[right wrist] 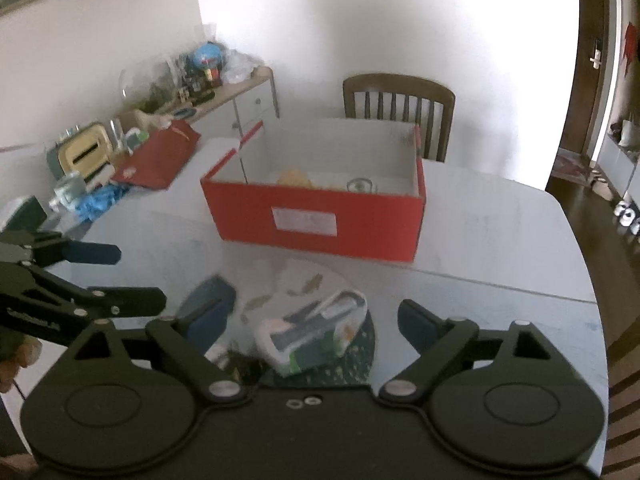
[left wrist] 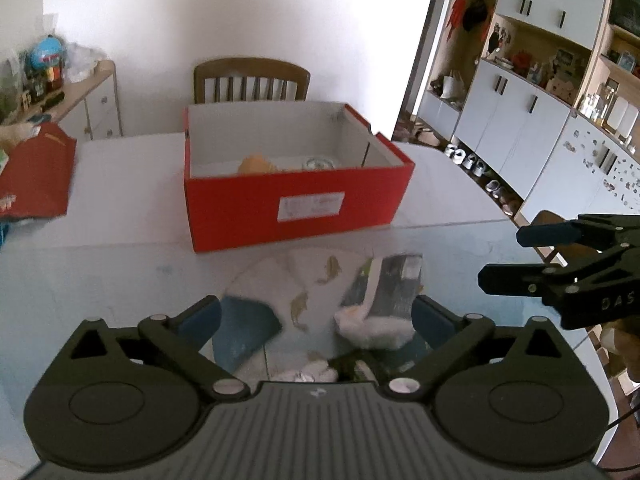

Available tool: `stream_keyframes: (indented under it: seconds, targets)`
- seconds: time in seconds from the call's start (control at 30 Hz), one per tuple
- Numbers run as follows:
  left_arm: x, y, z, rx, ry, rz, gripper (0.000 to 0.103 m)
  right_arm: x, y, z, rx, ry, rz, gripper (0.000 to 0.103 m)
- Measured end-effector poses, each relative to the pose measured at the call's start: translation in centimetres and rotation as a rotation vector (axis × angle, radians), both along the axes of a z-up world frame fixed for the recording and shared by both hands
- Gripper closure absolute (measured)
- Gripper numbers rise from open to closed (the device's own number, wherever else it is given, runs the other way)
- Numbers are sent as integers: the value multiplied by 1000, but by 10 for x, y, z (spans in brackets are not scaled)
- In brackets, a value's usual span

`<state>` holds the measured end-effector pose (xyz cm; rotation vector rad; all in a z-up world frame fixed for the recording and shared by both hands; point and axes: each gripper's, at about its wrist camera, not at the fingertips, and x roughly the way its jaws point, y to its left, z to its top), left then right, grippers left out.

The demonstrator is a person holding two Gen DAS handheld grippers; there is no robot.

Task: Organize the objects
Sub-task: 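Move both grippers back toward the remaining items on the table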

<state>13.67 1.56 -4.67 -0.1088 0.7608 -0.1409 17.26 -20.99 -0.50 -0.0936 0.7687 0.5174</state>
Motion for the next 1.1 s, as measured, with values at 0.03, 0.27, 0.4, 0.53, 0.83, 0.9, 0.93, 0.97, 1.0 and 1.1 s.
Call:
stream_keyframes:
  seconds: [0.03, 0.27, 0.4, 0.53, 0.83, 0.9, 0.93, 0.97, 1.0, 1.1]
  targets:
    - [-3, -1, -4, 5, 4, -1, 1, -2, 0, -4, -8, -1, 1, 11]
    - [-16, -8, -36, 66, 35, -16, 1, -10, -1, -25, -32, 29, -12, 11]
    - [-12, -4, -57, 74, 87, -3, 1, -12, 0, -38, -50, 51, -17, 11]
    - [-6, 0, -72, 96, 125, 14, 1, -14, 2, -52, -79, 71, -14, 11]
    - [4, -1, -89, 108, 163, -2, 1, -19, 6, -80, -132, 122, 7, 11]
    - [4, -2, -91, 109, 166, -5, 1, -20, 6, -83, -139, 127, 13, 11]
    - [4, -2, -92, 116, 168, -3, 1, -20, 7, -84, -141, 129, 15, 11]
    - [4, -2, -94, 121, 173, -4, 1, -20, 7, -86, -142, 132, 17, 11]
    - [5, -2, -95, 122, 176, -4, 1, -20, 8, -87, -143, 135, 18, 12]
    - [6, -2, -98, 117, 183, -2, 1, -18, 10, -92, -153, 143, 23, 14]
